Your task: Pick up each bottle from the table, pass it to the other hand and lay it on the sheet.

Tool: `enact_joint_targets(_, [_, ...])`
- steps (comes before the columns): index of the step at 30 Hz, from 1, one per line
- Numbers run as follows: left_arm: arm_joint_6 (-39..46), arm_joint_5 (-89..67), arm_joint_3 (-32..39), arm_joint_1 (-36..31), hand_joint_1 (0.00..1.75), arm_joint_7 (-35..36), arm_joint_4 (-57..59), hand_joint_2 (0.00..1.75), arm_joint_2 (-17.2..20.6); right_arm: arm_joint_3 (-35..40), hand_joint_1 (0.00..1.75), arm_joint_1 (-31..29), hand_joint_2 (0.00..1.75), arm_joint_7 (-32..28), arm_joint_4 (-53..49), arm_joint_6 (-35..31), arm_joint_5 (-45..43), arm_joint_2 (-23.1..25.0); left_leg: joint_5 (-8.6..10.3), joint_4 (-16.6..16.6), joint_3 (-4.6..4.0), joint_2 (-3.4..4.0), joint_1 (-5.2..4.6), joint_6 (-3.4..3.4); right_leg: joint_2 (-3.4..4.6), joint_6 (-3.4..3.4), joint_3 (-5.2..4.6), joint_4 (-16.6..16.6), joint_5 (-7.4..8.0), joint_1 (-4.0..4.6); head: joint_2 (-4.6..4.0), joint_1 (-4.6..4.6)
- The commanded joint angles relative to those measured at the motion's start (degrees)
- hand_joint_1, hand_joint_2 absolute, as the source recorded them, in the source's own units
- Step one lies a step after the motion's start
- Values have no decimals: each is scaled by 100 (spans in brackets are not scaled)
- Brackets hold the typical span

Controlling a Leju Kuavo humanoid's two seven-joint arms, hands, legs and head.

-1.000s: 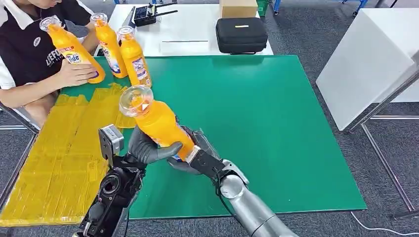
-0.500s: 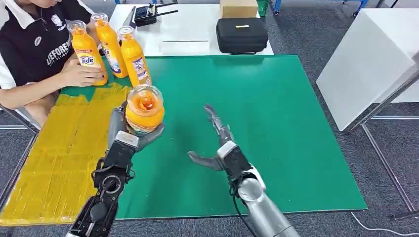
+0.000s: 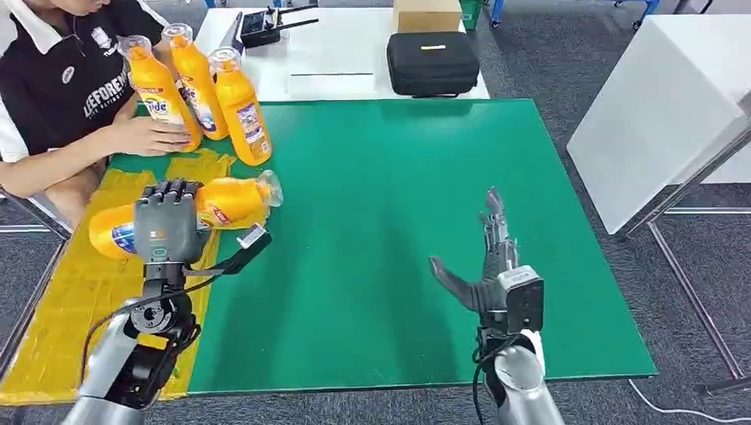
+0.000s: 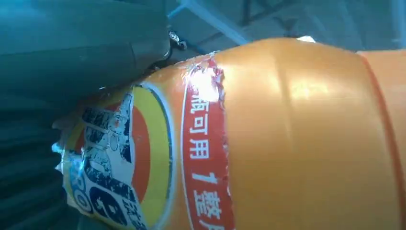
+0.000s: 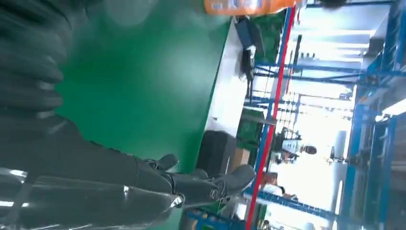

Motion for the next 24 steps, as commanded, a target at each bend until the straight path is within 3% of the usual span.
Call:
enact_joint_targets(1, [-485,-222,-1859,-954,175,650,1508,175,857,-255,0,42,175,35,-80,33,-6,-21,-11,6,18,-1,10,-18,-12,-15,22,1,-8,12,0,0])
enact_joint_targets(3, [-783,-222,-2518,-1392,175,456,2464,175,870,-274,0,53,175,17,12,129,-6,-42,-8,5,19,-8,11,-20,-26,-18,26,2,-9,12,0,4])
enact_joint_targets(7, [-651,-222,-1950,-1641,175,-280,3889,175,442,-320,0,183,175,-49,4,224,27,27,-1,-6,28,-20,3,-19,-30,-18,34,-7,-5,7,0,2])
enact_joint_targets(13, [-535,-189,-1154,-1576,175,-756,4482,175,247,-325,0,271,175,51,-43,262,171,104,-8,0,20,17,4,-17,-4,-30,15,-1,7,8,0,0])
enact_joint_targets(14, [-494,-222,-1117,-1575,30,-688,4499,175,238,-331,0,272,175,65,-33,275,182,114,-13,1,28,16,8,-23,-10,-35,25,-1,2,13,0,0])
enact_joint_targets(15, [-444,-222,-1070,-1567,0,-553,4521,175,216,-332,0,274,175,78,-23,285,199,126,-7,2,17,13,6,-16,-9,-31,14,-1,5,11,0,0])
enact_joint_targets(24, [-435,-222,-825,-1536,0,-87,4574,175,138,-280,0,280,175,137,33,283,306,149,-9,4,19,14,9,-19,-8,-35,20,-2,5,13,0,0])
